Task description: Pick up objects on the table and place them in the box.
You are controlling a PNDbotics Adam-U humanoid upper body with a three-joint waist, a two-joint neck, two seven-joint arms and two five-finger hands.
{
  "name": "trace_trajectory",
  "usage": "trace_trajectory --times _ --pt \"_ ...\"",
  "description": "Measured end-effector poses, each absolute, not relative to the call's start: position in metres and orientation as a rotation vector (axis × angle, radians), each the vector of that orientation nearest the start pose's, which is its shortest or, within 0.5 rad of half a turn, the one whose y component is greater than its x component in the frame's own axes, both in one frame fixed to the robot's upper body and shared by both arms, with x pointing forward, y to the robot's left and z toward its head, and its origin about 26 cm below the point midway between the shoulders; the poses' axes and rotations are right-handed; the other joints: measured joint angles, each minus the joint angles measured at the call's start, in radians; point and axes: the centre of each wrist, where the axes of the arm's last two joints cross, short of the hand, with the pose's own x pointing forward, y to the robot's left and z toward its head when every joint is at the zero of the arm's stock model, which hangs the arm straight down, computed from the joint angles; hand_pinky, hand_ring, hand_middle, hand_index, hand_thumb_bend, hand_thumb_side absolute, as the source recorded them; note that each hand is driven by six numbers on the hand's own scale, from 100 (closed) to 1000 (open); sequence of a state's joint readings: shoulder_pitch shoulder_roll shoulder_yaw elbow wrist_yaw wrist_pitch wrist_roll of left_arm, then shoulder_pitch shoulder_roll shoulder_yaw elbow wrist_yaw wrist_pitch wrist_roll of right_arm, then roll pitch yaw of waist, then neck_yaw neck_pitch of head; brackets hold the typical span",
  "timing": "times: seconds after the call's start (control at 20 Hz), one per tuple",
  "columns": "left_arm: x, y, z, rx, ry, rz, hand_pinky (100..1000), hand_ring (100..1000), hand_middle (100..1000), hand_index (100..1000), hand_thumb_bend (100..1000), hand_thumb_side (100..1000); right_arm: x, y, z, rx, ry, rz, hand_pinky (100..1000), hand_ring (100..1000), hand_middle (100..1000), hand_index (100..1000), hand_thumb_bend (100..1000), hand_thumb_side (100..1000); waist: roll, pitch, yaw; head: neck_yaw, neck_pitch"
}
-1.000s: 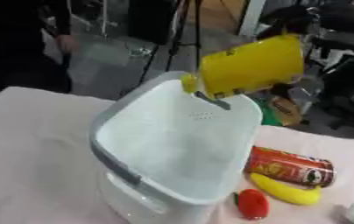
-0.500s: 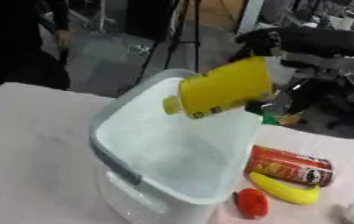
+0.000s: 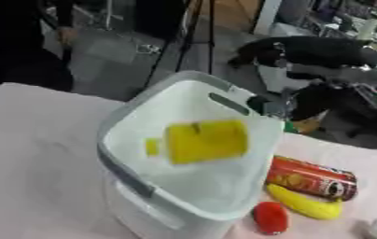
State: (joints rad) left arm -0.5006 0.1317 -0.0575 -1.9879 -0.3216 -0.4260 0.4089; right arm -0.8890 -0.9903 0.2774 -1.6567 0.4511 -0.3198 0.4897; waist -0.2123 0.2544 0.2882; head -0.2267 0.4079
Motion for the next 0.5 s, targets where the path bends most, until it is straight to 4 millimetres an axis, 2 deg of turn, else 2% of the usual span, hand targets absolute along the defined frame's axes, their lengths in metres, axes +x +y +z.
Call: trace_trajectory --times 0.5 --pt "0.3124 0.1930 0.2399 -0.299 3.298 -0.067 902 941 1000 1000 244 1000 0.3513 -0.2994 0.3683 1.283 2.142 -2.355 1000 1000 894 1000 100 847 -0.004 0.010 0.000 -0.003 -0.004"
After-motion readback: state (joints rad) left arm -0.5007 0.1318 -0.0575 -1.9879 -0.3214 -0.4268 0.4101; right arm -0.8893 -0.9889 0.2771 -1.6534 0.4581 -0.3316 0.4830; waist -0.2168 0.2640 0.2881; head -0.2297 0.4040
